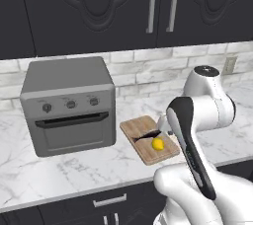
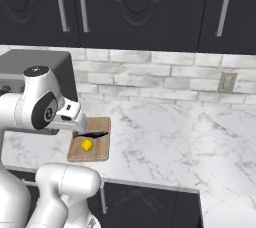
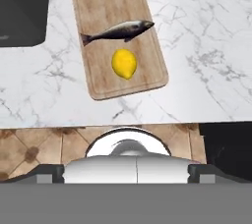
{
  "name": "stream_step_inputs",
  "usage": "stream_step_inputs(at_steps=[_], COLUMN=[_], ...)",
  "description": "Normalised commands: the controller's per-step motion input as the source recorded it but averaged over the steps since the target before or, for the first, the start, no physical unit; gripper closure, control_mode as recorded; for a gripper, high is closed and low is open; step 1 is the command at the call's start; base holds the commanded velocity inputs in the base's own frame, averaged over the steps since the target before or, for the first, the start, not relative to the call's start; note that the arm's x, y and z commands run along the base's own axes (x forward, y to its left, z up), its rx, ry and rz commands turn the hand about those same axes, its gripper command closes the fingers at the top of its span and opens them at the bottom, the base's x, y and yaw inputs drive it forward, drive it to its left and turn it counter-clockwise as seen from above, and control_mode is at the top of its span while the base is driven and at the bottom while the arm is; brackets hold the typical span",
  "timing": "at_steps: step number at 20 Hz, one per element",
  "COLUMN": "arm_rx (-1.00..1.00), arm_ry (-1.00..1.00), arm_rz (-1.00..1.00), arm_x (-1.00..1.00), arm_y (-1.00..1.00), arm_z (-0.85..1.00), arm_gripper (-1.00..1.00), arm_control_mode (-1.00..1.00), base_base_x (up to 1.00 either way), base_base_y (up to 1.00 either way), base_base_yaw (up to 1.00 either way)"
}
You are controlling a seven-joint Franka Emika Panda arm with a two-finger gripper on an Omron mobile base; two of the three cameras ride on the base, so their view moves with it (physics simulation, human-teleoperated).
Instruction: Retrieve a lemon from the fridge and place it on the cutting board with the fish.
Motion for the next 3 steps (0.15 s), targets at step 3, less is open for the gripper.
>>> stream_step_inputs(at_steps=[3], arm_rx=[0.01], arm_ry=[0.01], arm_rz=[-0.06], arm_x=[0.00], arm_y=[-0.12], arm_z=[0.00], arm_gripper=[-1.00], arm_control_mode=[-1.00], base_base_x=[0.00], base_base_y=[0.00], base_base_yaw=[0.00])
